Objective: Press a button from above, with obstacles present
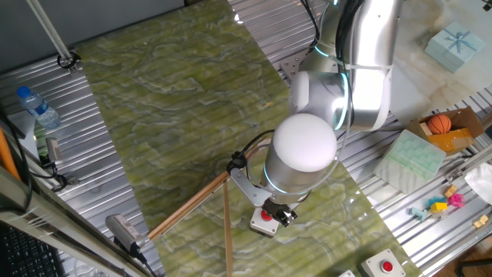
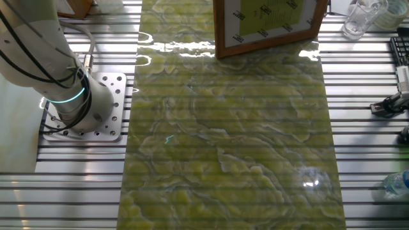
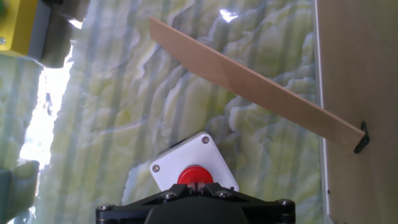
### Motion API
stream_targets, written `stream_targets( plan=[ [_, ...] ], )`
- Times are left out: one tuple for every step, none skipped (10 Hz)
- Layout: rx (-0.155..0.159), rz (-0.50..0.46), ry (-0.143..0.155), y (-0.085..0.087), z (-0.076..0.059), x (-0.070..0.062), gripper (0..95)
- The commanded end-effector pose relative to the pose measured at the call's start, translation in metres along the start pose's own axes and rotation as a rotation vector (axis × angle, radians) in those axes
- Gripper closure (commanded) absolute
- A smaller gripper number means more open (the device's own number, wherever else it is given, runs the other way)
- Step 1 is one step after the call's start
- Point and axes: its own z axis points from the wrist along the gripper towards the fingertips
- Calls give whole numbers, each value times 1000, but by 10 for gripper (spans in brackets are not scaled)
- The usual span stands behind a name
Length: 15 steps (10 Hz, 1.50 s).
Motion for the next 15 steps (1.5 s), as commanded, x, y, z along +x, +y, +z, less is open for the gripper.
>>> stream_targets(
  plan=[
    [16, -1, 2, 0, 43, 0, 950],
    [23, -2, 3, 1, 44, 0, 950],
    [24, -1, -3, 1, 46, 0, 950],
    [25, -2, -5, 1, 45, 0, 950],
    [24, -6, -5, 0, 40, -1, 950],
    [24, -10, 0, -1, 34, -2, 950],
    [23, -23, 5, -3, 21, -4, 950],
    [20, -30, 5, -4, 13, -5, 950],
    [18, -38, 6, -5, 1, -5, 950],
    [15, -41, 9, -5, -6, -5, 950],
    [12, -47, 17, -6, -19, -5, 950],
    [11, -55, 19, -6, -28, -4, 950],
    [9, -62, 17, -6, -32, -3, 950],
    [-4, -63, 10, -6, -36, -2, 950],
    [-7, -62, 11, -6, -41, -1, 950]
  ],
)
